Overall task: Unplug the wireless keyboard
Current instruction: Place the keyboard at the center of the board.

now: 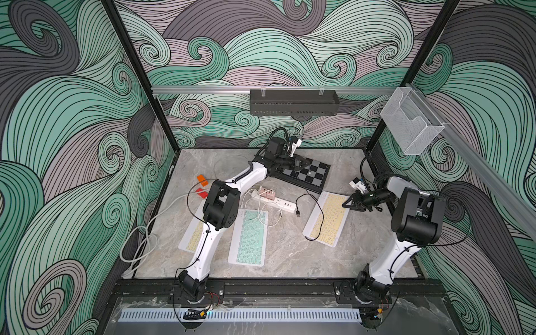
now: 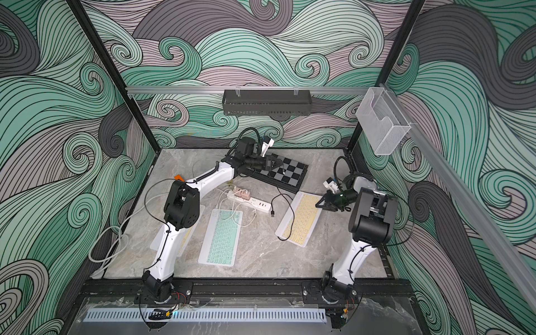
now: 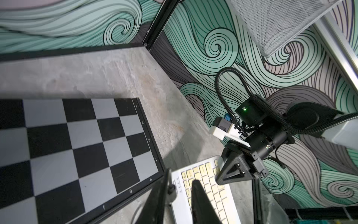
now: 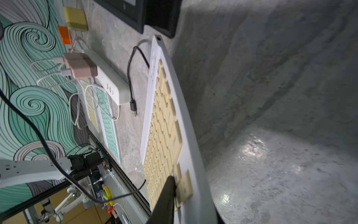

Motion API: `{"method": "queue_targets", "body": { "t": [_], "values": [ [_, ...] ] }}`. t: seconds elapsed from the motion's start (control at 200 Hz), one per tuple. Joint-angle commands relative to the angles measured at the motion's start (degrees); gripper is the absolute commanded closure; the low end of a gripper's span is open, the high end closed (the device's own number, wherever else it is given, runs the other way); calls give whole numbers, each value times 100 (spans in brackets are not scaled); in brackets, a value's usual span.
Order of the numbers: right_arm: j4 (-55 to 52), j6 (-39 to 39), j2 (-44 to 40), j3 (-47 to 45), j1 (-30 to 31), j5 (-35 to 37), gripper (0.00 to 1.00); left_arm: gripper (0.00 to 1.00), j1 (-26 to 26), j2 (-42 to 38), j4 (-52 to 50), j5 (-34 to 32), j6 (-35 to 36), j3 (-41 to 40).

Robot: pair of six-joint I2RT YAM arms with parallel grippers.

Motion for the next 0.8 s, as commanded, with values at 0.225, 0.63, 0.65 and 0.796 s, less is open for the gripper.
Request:
{"method": "queue_targets", "body": {
  "t": [0.225, 0.63, 0.65, 0.796],
  "values": [
    [847, 27, -204, -62, 9, 1309, 47, 60, -67, 109, -492, -62, 131, -114],
    [2379, 815, -1936, -360, 1242, 136, 40, 59, 147, -1469, -1922, -1646, 363, -941],
    [2414, 774, -1935, -320, 1467, 151, 40, 59, 205, -1582, -1940, -1676, 272, -1053],
    [2988, 700, -1728, -96, 2903, 524, 41, 59, 598, -2275, -2336, -1963, -119, -1742]
  ]
}}
